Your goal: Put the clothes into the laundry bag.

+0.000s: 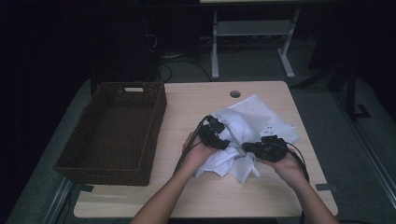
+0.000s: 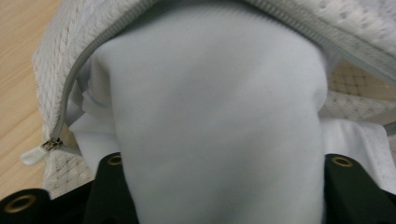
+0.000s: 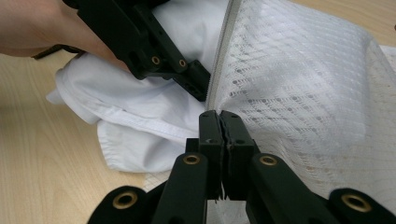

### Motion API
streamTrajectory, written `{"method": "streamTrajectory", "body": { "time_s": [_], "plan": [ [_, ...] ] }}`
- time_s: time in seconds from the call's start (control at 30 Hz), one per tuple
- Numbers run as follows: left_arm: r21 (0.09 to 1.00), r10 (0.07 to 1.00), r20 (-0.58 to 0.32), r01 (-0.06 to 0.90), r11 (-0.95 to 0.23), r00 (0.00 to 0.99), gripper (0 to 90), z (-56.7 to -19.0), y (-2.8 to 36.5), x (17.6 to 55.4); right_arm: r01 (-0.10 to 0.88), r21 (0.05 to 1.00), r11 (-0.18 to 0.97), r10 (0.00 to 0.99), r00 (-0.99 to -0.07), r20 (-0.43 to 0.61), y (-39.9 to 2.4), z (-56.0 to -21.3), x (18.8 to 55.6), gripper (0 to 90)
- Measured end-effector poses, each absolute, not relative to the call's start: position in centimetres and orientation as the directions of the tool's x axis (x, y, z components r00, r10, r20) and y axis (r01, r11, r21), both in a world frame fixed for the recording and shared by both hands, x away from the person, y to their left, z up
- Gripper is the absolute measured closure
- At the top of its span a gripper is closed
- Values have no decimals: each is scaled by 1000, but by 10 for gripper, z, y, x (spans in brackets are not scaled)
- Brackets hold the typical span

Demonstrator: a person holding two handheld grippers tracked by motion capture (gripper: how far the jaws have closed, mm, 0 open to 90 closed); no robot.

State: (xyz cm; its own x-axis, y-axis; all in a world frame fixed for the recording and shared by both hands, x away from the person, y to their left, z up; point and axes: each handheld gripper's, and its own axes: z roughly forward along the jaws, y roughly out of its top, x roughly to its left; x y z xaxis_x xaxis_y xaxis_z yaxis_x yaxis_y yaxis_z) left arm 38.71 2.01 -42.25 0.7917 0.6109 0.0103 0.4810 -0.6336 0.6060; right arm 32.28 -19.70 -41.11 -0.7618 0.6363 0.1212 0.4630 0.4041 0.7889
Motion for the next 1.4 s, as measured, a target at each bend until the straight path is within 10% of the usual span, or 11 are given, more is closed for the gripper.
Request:
{"method": "streamTrajectory", "body": {
  "time_s": [0.57,1.4],
  "plan": [
    [719,540,-20,387,-577,842,182,-386,68,351,461,788,408,644,-757,109,-201,-411,319,878],
    [692,544,-58,427,-582,837,174,-434,140,289,486,774,406,665,-738,115,-226,-423,300,878]
  ]
}}
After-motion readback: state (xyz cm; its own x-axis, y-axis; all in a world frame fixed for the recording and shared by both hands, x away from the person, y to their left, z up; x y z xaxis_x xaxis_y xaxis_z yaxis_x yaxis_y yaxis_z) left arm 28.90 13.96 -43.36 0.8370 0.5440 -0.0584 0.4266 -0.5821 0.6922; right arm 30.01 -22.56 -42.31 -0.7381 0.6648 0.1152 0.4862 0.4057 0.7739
